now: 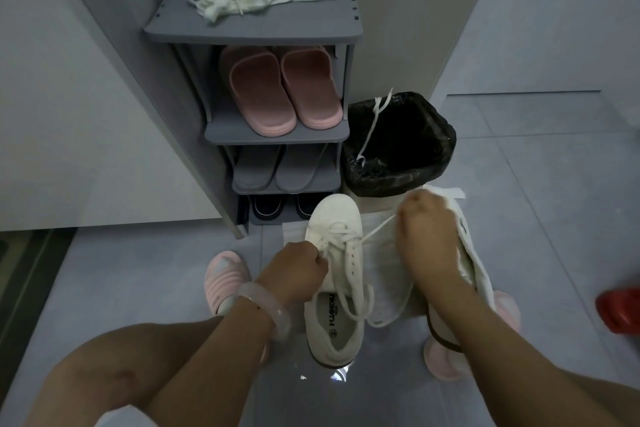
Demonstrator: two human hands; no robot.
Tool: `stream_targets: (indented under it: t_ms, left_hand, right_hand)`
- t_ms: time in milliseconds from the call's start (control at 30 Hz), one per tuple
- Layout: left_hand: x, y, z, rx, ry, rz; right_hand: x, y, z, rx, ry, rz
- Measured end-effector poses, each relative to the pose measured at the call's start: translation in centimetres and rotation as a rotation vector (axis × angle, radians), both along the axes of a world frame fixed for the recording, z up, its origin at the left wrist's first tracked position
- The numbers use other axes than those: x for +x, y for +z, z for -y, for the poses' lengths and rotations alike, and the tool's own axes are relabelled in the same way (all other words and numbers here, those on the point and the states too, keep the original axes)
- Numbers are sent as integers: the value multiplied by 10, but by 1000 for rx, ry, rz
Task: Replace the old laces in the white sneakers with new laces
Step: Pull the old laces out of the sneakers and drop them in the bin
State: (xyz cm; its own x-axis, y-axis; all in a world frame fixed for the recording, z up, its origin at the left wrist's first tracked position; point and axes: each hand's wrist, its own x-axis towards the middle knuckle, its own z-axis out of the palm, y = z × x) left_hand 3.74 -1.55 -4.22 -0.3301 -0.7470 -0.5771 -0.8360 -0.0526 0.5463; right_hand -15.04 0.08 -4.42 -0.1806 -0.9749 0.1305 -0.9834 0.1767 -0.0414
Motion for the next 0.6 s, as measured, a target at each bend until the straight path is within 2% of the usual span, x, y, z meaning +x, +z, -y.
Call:
stream_targets:
  t_ms: [67, 100, 267, 433, 500, 600]
  left_hand:
    - [1, 1, 0, 9, -2, -17]
    - [1, 1, 0, 5, -4, -19]
    - [3, -3, 1, -47, -43, 0]
    - [3, -9, 2, -102, -34, 32]
    - [2, -9, 4, -110, -18, 55]
    - [2, -9, 7, -166, 50, 55]
  right_hand:
    - [-16, 5, 1, -16, -186, 136]
    - [-17, 5, 1, 28, -177, 179]
    - [19, -5, -6, 229, 276, 175]
    - [27, -22, -11, 93, 300, 156]
    - [17, -19, -9, 5, 214, 233]
    - [-8, -4, -7, -195, -81, 306]
